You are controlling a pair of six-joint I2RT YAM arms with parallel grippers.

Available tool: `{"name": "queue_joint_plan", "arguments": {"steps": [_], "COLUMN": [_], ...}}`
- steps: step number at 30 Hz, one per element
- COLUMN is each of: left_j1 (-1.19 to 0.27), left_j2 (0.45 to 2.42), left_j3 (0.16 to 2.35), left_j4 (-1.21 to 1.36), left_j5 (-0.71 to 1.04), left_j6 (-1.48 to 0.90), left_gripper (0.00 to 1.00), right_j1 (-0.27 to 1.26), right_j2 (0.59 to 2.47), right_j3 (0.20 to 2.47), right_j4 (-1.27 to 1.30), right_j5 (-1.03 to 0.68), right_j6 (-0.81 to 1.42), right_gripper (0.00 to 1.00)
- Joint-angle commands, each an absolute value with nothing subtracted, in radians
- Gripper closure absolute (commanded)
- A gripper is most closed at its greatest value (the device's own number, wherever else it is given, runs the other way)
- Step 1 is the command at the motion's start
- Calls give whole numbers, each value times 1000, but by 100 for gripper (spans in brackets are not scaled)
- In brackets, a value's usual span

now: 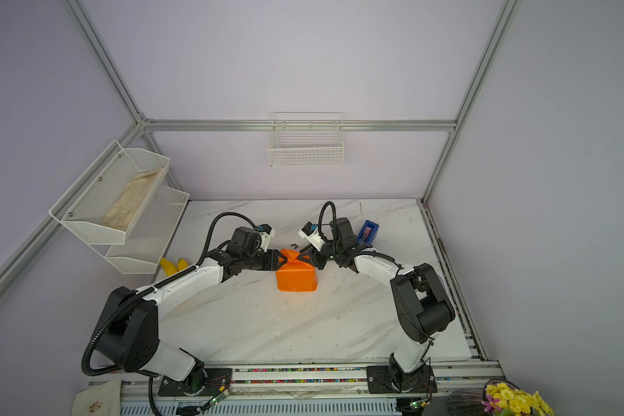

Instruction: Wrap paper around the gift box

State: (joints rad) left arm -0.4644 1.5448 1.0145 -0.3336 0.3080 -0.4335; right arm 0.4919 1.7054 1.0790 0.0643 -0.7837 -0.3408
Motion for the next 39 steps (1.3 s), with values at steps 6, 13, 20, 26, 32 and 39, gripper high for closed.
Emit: {"name": "queue_joint_plan", "arguments": {"steps": [6, 13, 20, 26, 32, 39], "left_j1": [-505, -505, -506, -506, -506, -506], "left_j2": [1630, 1628, 1628, 1629, 1632, 1631], "left_j3": [946, 948, 946, 946, 948, 948], "left_j4": [-600, -600, -600, -599, -599, -599], "left_j5": [268, 267, 268, 268, 270, 270], "left_j6": [-390, -391, -390, -390, -390, -390], "left_gripper": [58, 58, 58, 58, 58, 58], "right_j1": [530, 552, 563, 567, 582, 591], "right_j2": [1657, 1645, 1612, 1611, 1620, 1638], "right_j3": [1078, 1112, 1131, 1153, 1167, 1193], "right_j4": [44, 43, 61, 44, 20, 8], "right_j5": [-736, -687, -617, -597, -617, -595], "right_j6": [-316, -324, -325, -350, -382, -394], "right_gripper": [63, 57, 56, 57, 60, 71]}}
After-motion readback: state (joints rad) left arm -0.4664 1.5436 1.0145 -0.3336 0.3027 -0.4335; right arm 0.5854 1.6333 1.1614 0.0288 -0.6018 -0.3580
